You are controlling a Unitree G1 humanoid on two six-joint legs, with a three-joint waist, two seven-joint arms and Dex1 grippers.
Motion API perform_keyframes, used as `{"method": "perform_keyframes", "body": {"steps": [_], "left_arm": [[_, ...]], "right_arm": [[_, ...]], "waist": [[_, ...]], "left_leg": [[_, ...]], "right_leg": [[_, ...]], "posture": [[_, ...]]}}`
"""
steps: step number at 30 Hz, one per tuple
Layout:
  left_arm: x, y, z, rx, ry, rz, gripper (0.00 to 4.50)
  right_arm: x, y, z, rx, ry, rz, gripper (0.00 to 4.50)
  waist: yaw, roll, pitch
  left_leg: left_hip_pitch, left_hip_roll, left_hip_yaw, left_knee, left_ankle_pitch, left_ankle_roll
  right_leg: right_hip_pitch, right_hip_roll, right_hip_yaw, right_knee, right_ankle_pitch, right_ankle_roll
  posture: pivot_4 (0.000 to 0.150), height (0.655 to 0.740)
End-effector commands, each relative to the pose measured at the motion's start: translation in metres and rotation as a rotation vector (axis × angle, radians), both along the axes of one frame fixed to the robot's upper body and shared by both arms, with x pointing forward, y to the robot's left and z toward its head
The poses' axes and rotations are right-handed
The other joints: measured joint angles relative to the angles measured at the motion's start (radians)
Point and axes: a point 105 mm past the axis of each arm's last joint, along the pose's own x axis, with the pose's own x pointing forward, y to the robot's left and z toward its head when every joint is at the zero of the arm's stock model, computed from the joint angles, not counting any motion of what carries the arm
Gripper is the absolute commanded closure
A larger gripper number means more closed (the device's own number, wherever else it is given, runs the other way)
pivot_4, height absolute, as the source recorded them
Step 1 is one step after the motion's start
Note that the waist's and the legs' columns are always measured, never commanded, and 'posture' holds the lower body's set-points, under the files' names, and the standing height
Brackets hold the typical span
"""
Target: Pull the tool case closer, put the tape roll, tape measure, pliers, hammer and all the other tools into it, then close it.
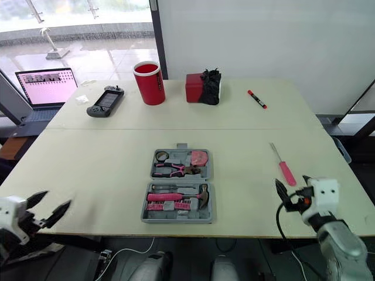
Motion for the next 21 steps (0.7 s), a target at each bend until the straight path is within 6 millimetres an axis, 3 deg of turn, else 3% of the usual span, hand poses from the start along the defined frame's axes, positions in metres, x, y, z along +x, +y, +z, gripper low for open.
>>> {"method": "perform_keyframes", "body": {"steps": [1, 4, 8, 14, 21], "left_arm": [[0.011, -0.032, 0.027, -0.024, -0.018, -0.204, 0.00], [0.023, -0.056, 0.048, -0.034, -0.022, -0.317, 0.00], [0.032, -0.080, 0.068, -0.029, -0.045, -0.408, 0.00], [0.032, -0.091, 0.080, 0.027, -0.052, -0.442, 0.00], [0.029, -0.089, 0.085, 0.045, -0.059, -0.413, 0.00]], "right_arm": [[0.021, 0.001, 0.025, -0.023, -0.008, 0.012, 0.08], [0.049, -0.014, 0.028, 0.024, 0.059, -0.082, 0.08], [0.073, -0.017, 0.012, 0.066, 0.225, -0.113, 0.08], [0.091, -0.028, -0.027, 0.108, 0.486, -0.205, 0.08], [0.106, -0.040, -0.038, 0.105, 0.539, -0.242, 0.08]], "waist": [[-0.001, 0.001, 0.000], [-0.002, 0.001, 0.000], [-0.001, 0.002, 0.001], [-0.007, 0.003, 0.002], [-0.012, 0.004, 0.003]], "left_leg": [[0.000, 0.000, 0.000, 0.000, 0.000, 0.000], [0.000, 0.000, 0.000, 0.000, 0.000, 0.000], [0.000, 0.000, 0.000, -0.001, 0.000, 0.000], [0.000, -0.001, 0.000, -0.001, 0.000, 0.000], [0.000, -0.001, 0.001, 0.000, 0.000, 0.000]], "right_leg": [[0.000, 0.000, 0.000, 0.000, 0.000, 0.000], [0.000, 0.001, 0.000, 0.000, 0.000, 0.001], [0.000, 0.001, 0.000, 0.000, 0.002, 0.003], [-0.001, 0.001, 0.000, 0.001, 0.002, 0.004], [0.000, 0.001, 0.000, 0.001, 0.002, 0.004]], "posture": [[0.150, 0.7400], [0.150, 0.7400], [0.150, 0.7400], [0.150, 0.7400], [0.150, 0.7400]]}}
